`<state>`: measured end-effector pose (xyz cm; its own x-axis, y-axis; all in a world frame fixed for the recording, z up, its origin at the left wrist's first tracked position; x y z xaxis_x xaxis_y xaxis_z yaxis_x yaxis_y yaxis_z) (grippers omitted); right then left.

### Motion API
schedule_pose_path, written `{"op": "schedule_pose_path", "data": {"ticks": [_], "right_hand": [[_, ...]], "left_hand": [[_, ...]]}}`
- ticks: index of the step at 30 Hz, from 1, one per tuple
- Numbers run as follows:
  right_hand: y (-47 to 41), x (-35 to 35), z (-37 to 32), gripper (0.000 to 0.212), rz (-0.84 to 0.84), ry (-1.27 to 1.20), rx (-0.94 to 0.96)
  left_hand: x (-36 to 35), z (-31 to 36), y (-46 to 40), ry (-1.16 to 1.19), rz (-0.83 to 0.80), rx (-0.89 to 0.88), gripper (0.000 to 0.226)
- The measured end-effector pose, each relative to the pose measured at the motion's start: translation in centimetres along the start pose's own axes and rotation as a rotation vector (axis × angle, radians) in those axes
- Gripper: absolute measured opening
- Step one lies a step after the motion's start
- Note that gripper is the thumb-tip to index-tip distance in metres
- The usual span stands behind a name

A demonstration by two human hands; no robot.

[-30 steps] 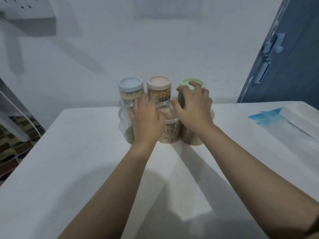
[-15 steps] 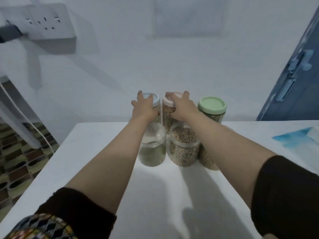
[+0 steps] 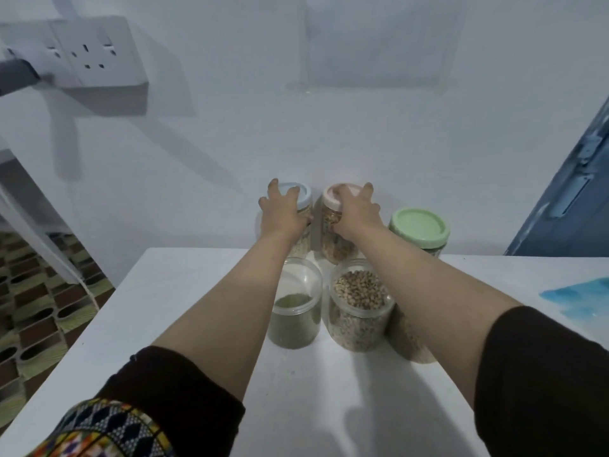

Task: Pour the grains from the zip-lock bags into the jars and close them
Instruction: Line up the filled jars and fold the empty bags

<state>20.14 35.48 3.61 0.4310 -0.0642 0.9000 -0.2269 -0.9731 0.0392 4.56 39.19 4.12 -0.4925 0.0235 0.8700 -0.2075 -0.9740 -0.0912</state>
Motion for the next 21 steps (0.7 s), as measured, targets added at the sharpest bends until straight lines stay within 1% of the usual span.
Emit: {"op": "schedule_pose_path", "data": {"ticks": [2, 4, 6, 7, 8, 9, 11, 12, 14, 17, 21], "right_hand": [[0.6, 0.4, -0.3, 0.073, 0.0, 0.041, -0.003], [1.9, 2.1, -0.8, 0.075, 0.07, 0.158, 0.008], [3.8, 4.7, -0.4, 0.067, 0.159, 0.26, 0.0], [4.6, 5.6, 0.7, 0.064, 0.172, 0.298, -0.036], [5.2, 5.9, 2.4, 0.065, 0.149, 0.33, -0.094], [5.6, 5.7, 4.4, 0.07, 0.088, 0.345, -0.157], [6.3, 4.5, 7.7, 0.08, -0.059, 0.29, -0.233], [6.4, 4.0, 8.6, 0.081, -0.083, 0.241, -0.233], [5.7, 3.8, 9.0, 0.079, -0.057, 0.188, -0.189], [4.0, 3.7, 8.4, 0.085, -0.002, 0.134, -0.111], [1.3, 4.3, 8.3, 0.088, 0.03, 0.084, -0.051]], "left_hand": [[0.0, 0.0, 0.4, 0.0, 0.003, 0.036, 0.064], [0.9, 1.2, 1.5, -0.048, 0.103, 0.018, 0.064], [1.6, 4.4, 3.3, -0.108, 0.237, -0.138, 0.058], [1.3, 6.2, 4.1, -0.129, 0.251, -0.223, 0.056], [0.5, 7.8, 4.6, -0.15, 0.226, -0.289, 0.057], [-0.5, 9.1, 4.8, -0.183, 0.183, -0.328, 0.058], [-2.4, 10.5, 4.5, -0.28, 0.096, -0.339, 0.063], [-3.1, 10.7, 4.3, -0.314, 0.07, -0.33, 0.064], [-3.4, 10.6, 3.9, -0.297, 0.092, -0.328, 0.062], [-2.6, 10.3, 4.0, -0.213, 0.213, -0.325, 0.054], [-2.7, 10.9, 4.0, -0.19, 0.225, -0.305, 0.049]]}}
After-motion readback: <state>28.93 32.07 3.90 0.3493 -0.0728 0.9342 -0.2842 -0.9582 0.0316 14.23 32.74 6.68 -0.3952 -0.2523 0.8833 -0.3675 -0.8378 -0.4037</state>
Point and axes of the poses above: each hand's wrist, its own y-axis away from the middle knuckle, its own x-axis out of the back of the hand, z = x × y, the point moved 10 cm from there along -y, towards the middle knuckle, and after that the axes turned 7 degrees about -z, right-handed, at the moved point
